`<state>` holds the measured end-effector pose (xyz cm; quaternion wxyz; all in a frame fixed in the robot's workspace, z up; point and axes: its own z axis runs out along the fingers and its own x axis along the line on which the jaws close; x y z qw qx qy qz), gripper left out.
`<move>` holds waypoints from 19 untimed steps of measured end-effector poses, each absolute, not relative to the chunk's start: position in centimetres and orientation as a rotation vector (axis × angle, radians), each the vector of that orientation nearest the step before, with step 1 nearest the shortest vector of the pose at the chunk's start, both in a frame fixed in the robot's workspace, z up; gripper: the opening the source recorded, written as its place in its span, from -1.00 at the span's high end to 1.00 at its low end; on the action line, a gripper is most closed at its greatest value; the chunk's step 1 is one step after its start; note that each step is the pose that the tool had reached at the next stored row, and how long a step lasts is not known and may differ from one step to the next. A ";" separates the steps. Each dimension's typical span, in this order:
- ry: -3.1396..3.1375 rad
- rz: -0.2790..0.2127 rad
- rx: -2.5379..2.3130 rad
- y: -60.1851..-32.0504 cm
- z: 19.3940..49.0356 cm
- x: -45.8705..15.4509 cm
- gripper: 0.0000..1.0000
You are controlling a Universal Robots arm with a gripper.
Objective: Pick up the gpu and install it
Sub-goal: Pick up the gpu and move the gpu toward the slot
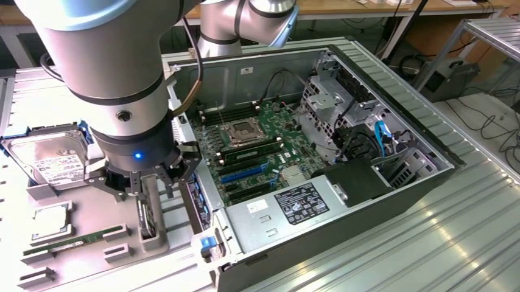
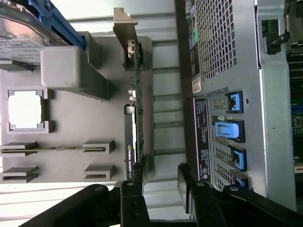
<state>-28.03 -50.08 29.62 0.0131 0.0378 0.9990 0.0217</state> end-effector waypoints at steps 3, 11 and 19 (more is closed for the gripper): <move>3.112 0.068 0.118 -50.1 29.5 -28.0 0.15; 3.113 0.068 0.118 -50.1 29.4 -28.1 0.15; 3.113 0.068 0.118 -50.1 29.2 -28.1 0.15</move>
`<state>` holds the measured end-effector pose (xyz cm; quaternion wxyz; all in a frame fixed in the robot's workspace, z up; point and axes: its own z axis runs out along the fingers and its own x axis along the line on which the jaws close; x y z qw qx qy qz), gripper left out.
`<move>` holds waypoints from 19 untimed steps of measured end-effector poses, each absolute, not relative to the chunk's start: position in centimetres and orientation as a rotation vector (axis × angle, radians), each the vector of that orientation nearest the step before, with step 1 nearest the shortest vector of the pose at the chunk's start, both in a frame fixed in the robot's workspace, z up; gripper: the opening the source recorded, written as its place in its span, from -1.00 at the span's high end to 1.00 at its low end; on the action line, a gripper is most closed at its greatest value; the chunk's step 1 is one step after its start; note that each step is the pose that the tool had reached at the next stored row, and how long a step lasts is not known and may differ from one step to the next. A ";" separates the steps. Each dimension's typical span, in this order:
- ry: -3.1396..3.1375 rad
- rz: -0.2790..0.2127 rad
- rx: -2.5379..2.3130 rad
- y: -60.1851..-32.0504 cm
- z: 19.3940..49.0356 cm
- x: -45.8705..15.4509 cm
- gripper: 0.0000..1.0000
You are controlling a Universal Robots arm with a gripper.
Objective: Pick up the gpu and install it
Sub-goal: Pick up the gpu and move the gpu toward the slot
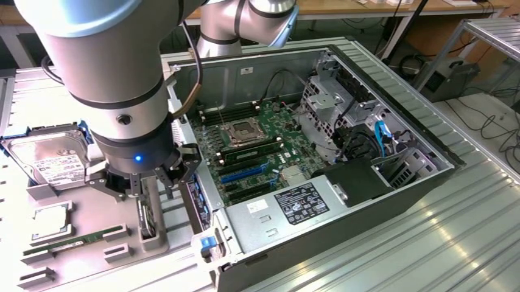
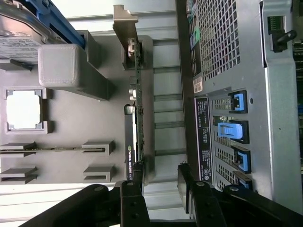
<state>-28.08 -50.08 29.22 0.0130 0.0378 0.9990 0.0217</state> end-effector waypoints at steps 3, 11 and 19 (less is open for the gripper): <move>3.113 0.068 0.118 -50.1 29.2 -28.1 0.15; 3.112 0.068 0.118 -50.1 29.0 -28.1 0.15; 3.112 0.068 0.118 -50.1 28.9 -28.2 0.15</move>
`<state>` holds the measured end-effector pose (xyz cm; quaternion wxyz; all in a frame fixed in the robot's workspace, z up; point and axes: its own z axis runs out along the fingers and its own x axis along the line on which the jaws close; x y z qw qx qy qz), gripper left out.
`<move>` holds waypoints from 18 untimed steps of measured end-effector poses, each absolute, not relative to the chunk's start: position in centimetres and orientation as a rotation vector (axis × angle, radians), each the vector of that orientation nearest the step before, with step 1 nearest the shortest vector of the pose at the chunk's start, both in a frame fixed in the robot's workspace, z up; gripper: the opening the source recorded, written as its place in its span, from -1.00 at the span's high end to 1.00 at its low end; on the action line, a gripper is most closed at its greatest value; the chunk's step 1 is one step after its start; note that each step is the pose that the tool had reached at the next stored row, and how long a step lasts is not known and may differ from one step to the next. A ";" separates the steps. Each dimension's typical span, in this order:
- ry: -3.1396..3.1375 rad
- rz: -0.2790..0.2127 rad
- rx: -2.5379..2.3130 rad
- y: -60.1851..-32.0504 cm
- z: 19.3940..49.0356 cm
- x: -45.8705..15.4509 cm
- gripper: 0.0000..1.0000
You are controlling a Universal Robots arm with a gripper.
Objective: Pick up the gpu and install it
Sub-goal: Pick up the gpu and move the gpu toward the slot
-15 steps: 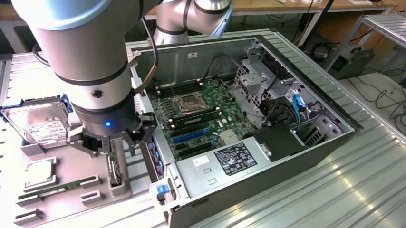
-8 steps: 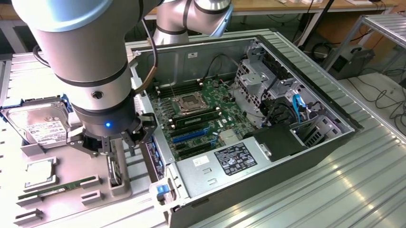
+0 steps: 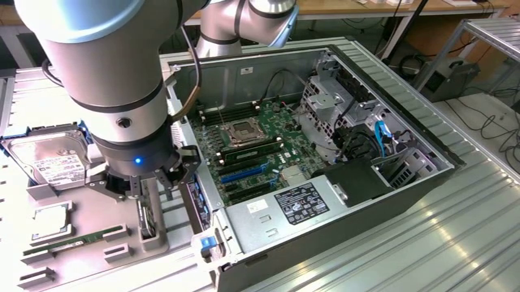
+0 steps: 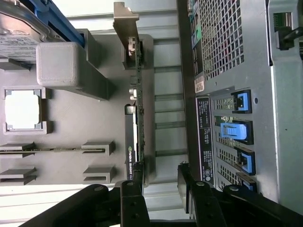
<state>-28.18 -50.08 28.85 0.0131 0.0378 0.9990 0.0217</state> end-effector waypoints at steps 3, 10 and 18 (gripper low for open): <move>3.113 0.068 0.118 -50.1 28.8 -28.2 0.15; 3.113 0.068 0.118 -50.1 28.7 -28.3 0.15; 3.113 0.068 0.118 -50.1 28.4 -28.4 0.15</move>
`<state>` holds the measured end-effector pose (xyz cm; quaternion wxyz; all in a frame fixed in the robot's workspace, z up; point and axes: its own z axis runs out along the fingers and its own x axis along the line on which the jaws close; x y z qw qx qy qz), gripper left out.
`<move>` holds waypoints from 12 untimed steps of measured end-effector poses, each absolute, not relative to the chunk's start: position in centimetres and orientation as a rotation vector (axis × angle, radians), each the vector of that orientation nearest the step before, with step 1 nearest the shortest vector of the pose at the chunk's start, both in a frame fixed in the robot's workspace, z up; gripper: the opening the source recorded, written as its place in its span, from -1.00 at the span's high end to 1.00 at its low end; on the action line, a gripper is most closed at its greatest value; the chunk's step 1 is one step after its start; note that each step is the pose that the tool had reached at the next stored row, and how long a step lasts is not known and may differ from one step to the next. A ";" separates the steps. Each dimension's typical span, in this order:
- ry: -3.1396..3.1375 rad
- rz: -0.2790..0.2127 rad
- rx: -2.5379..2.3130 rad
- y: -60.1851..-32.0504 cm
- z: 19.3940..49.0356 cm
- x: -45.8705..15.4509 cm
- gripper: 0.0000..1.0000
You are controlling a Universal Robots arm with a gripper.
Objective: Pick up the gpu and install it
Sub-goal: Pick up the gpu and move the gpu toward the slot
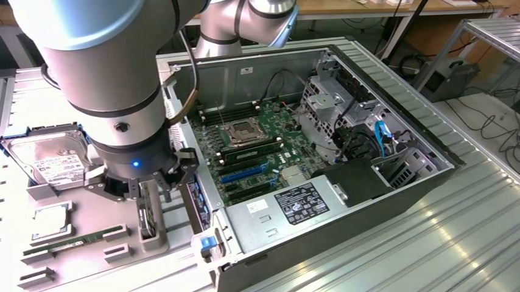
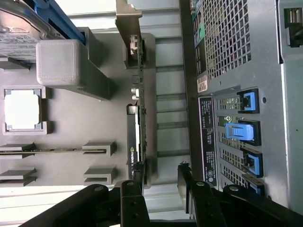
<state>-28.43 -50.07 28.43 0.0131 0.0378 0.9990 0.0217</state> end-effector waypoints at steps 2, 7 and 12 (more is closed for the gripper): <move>3.112 0.068 0.118 -50.0 28.4 -28.5 0.15; 3.113 0.068 0.118 -49.7 28.3 -28.8 0.15; 3.112 0.068 0.118 -49.2 28.1 -28.9 0.15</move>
